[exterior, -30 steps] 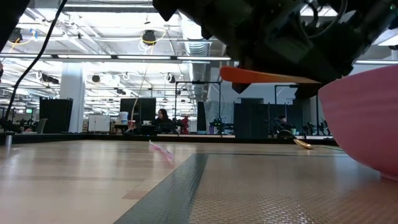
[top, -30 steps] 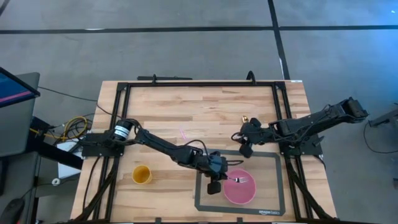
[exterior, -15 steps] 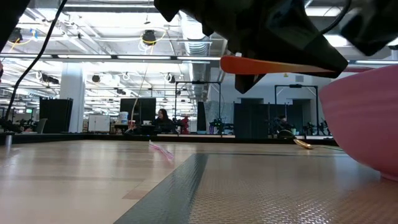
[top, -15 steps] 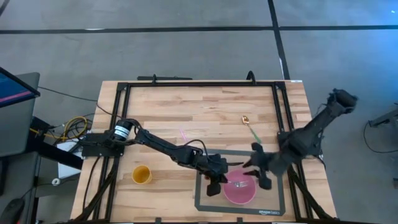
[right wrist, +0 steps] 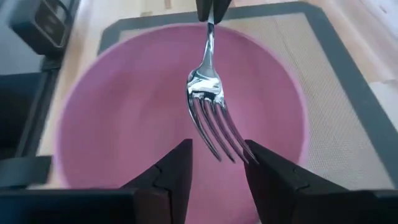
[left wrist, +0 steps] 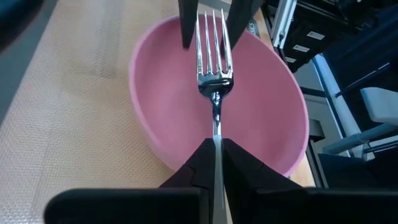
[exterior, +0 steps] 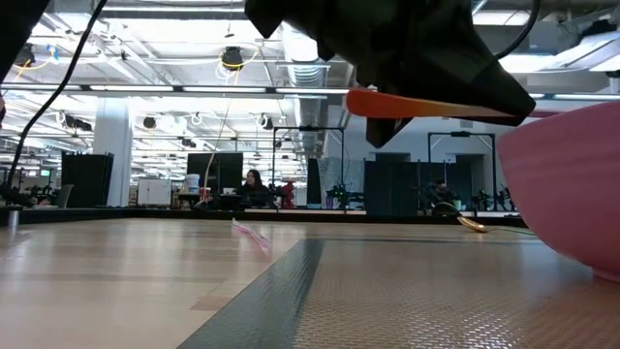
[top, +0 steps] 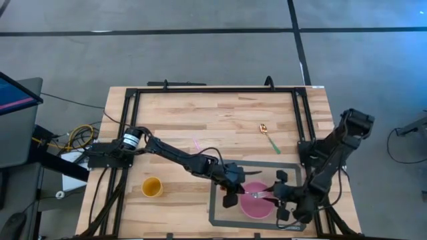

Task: Pick & Place Utensil
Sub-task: Put the fork in the pink bowl

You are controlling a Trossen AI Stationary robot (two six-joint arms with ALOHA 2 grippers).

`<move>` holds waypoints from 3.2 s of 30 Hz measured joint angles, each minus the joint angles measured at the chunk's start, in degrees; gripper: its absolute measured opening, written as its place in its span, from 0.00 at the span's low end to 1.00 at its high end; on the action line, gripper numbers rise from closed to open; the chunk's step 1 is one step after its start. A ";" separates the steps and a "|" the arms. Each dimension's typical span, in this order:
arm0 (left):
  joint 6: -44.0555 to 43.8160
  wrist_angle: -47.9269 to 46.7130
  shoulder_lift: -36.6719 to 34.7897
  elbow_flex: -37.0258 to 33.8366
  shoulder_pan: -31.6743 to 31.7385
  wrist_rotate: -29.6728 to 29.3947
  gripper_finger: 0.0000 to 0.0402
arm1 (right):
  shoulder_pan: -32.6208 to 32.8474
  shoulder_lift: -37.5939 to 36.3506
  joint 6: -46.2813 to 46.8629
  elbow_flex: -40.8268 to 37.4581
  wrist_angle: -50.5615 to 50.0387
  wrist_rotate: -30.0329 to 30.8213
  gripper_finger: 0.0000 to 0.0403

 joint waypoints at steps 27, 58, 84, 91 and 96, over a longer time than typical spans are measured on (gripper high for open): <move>-1.26 -0.02 -0.09 -0.04 -1.28 4.10 0.05 | 0.03 -6.11 -1.02 0.04 4.20 -0.14 0.34; -1.02 0.60 -0.09 -0.09 -0.80 0.23 0.05 | -5.78 0.80 0.95 0.09 10.07 -7.35 0.01; 3.48 8.11 2.68 -0.14 -1.91 -5.44 0.05 | -7.64 0.94 0.51 0.04 9.87 -9.62 0.00; 3.92 8.02 2.34 -0.13 -1.90 -5.15 0.05 | -7.81 0.87 0.77 0.06 10.28 -9.86 0.00; 3.92 7.91 2.42 -0.13 -1.88 -5.06 0.05 | -7.85 0.86 0.89 0.09 10.26 -10.48 0.00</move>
